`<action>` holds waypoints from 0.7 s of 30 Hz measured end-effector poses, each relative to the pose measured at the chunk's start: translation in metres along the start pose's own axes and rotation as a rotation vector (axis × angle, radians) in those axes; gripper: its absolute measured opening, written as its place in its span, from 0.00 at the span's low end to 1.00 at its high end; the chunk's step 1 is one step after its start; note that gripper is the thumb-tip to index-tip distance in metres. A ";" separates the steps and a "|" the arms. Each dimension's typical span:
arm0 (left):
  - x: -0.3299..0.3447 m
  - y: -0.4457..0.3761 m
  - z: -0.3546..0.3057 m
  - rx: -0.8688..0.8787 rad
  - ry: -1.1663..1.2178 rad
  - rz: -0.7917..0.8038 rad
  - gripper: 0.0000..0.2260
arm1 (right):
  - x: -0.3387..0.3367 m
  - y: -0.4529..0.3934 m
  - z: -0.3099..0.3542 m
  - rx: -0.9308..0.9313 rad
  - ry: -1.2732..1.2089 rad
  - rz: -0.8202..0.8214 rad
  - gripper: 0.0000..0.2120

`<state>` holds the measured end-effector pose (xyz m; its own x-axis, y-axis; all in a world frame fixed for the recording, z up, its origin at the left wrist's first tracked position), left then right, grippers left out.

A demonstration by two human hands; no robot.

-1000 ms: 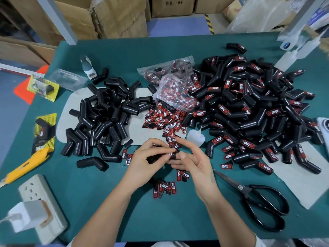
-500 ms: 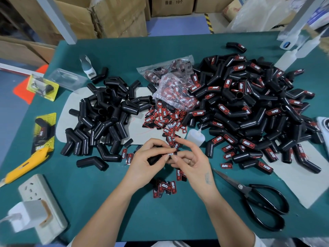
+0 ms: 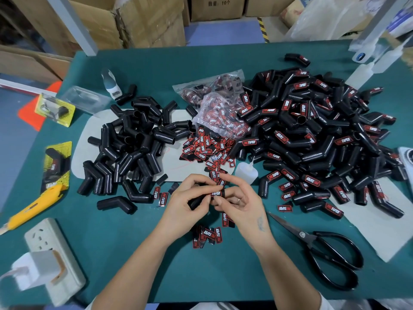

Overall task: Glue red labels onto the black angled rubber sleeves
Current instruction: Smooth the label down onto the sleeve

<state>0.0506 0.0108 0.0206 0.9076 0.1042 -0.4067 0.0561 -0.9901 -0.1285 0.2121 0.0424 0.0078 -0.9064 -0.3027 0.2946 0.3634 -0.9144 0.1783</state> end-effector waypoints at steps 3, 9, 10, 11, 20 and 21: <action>0.003 0.000 -0.004 0.026 -0.017 -0.016 0.16 | -0.001 -0.002 -0.003 -0.011 -0.002 -0.030 0.22; -0.002 -0.001 -0.001 0.005 0.004 -0.004 0.17 | -0.003 -0.001 -0.002 -0.001 -0.043 0.020 0.21; -0.004 -0.001 0.000 -0.002 0.008 0.000 0.16 | -0.002 -0.001 -0.001 0.002 -0.044 0.031 0.21; -0.005 -0.001 0.002 -0.008 0.012 0.005 0.16 | -0.002 -0.001 -0.001 0.005 -0.042 0.042 0.21; -0.009 0.000 0.003 0.012 0.037 -0.079 0.12 | 0.000 0.001 0.006 -0.005 -0.038 0.053 0.19; -0.008 0.001 0.002 0.005 0.069 -0.102 0.12 | 0.001 0.001 0.006 -0.009 -0.032 0.044 0.19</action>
<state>0.0425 0.0089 0.0223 0.9239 0.1975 -0.3276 0.1476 -0.9742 -0.1709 0.2133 0.0428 0.0141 -0.8820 -0.3346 0.3319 0.4010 -0.9028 0.1555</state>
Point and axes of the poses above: each hand's wrist, its own y-axis away from the middle knuckle, its own x-axis out of the palm, z = x × y, the point moved 4 cm from there along -y, towards the middle knuckle, and after that the axes turned 4 degrees about -y, right-handed, at the moved point
